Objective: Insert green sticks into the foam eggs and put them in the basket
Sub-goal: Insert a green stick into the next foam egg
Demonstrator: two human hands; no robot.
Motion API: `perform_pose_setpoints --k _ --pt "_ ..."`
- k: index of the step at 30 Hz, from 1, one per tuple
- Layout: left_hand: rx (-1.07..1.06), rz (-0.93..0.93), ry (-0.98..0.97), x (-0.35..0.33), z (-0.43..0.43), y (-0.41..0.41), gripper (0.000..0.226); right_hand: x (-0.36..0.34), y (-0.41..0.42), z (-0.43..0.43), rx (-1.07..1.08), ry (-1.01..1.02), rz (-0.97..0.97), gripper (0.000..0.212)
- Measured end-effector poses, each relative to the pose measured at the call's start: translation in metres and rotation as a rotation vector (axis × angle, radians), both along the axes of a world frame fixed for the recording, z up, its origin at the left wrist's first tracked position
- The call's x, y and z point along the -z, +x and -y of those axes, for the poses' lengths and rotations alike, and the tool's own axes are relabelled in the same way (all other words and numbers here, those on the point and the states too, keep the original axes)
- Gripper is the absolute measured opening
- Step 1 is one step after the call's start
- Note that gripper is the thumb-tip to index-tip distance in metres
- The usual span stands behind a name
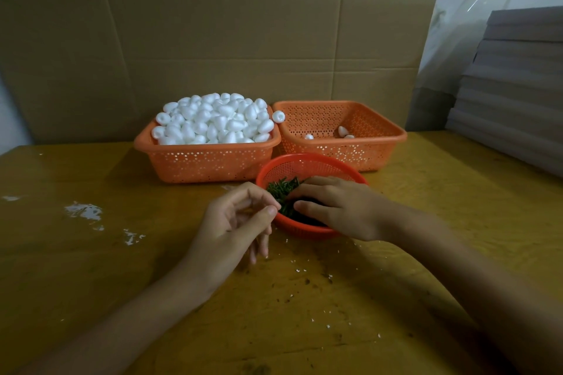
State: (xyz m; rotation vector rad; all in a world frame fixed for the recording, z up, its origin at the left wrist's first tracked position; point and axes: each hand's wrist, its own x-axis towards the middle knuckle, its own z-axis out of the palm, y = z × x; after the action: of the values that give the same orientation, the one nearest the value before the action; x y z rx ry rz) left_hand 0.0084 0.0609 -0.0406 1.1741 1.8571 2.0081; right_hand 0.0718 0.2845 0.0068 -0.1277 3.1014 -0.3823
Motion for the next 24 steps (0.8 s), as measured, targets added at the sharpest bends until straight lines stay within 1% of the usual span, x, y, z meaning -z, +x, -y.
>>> perform_pose_setpoints --k 6,9,12,15,21,24 --pt "-0.023 -0.006 -0.02 -0.001 -0.0005 0.0017 0.008 0.0005 -0.001 0.0005 0.019 0.034 0.013 0.042" --pt "-0.019 -0.021 -0.036 -0.0008 -0.0008 0.0019 0.005 0.0 -0.0018 0.001 0.024 0.039 0.014 0.04" --pt "-0.023 -0.04 -0.049 0.0008 -0.0007 0.0012 0.013 -0.0003 -0.0025 0.0012 0.025 0.038 0.01 0.039" --pt "-0.045 -0.057 -0.051 0.0013 -0.0011 0.0013 0.017 0.0004 -0.0021 0.0013 0.031 0.033 0.005 0.037" --pt "-0.127 -0.061 -0.026 0.0012 -0.0014 -0.0016 0.007 0.0006 -0.002 0.0016 0.041 0.032 -0.001 0.036" --pt "-0.179 -0.129 -0.037 -0.0012 -0.0013 -0.0021 0.009 0.0007 -0.002 0.0022 0.043 0.035 0.006 0.036"
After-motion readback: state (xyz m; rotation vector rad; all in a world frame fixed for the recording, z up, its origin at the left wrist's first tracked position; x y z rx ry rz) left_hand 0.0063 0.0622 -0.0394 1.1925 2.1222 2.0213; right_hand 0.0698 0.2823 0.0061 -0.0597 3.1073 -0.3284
